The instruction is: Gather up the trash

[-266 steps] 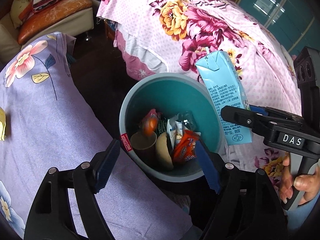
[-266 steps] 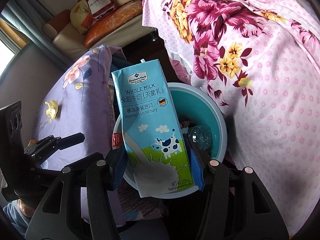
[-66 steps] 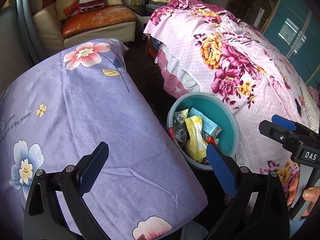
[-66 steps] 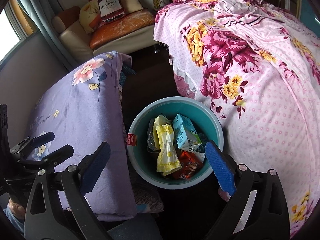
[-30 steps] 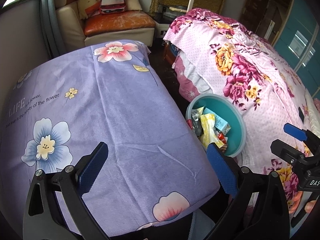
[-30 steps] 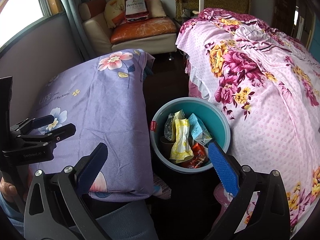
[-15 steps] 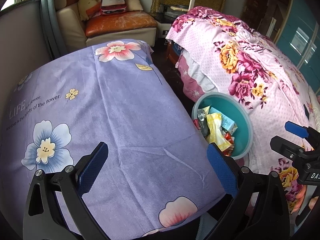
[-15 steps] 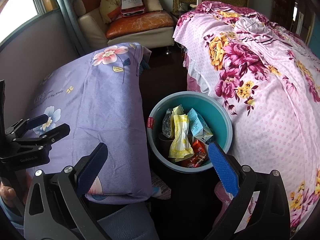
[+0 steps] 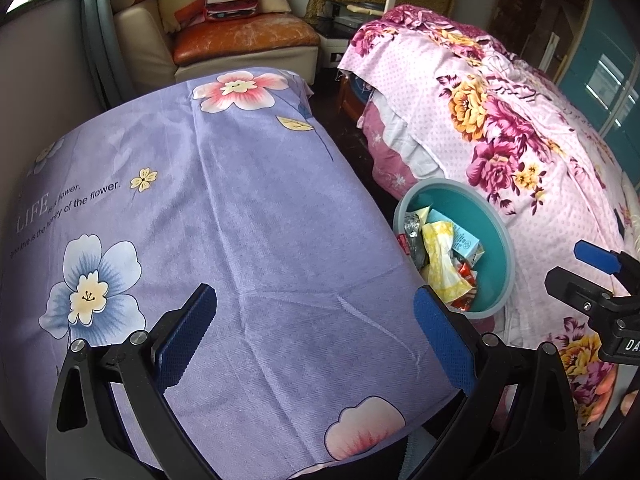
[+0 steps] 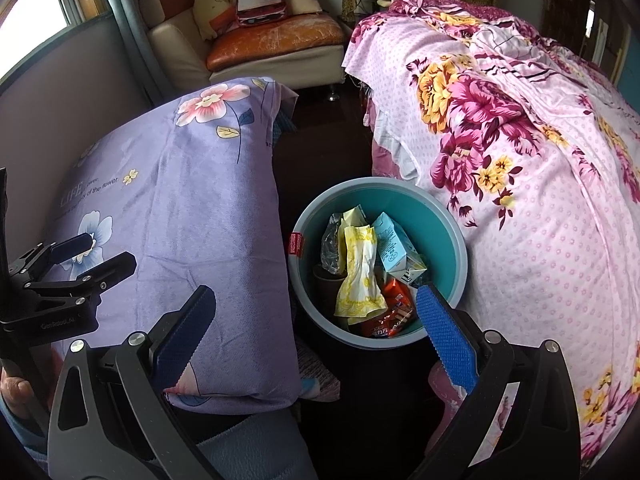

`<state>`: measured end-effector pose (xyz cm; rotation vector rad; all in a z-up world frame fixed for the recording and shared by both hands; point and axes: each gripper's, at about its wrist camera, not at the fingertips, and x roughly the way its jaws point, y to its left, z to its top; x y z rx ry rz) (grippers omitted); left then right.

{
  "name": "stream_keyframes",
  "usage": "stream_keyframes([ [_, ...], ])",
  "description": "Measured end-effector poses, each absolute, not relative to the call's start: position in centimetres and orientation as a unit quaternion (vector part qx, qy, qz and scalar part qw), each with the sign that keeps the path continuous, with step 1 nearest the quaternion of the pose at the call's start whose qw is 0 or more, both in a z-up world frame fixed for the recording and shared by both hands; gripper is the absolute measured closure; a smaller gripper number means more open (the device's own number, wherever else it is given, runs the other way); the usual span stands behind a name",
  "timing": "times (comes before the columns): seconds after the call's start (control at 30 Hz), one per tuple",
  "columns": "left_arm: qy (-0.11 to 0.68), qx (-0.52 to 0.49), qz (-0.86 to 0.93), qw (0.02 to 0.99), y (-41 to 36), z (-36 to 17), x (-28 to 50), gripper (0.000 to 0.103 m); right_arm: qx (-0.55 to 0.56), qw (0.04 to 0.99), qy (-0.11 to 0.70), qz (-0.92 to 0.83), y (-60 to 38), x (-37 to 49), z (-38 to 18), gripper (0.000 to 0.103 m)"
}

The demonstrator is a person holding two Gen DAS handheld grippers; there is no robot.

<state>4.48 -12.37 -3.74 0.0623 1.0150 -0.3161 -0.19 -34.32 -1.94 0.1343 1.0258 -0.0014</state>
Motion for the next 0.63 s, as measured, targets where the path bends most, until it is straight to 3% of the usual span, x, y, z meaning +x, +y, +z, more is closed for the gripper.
stream_keyframes([
  [0.63, 0.49, 0.029, -0.144, 0.859, -12.12, -4.54, 4.46, 0.004, 0.057, 0.869, 0.491, -0.008, -34.33, -0.15, -2.27, 0.007],
])
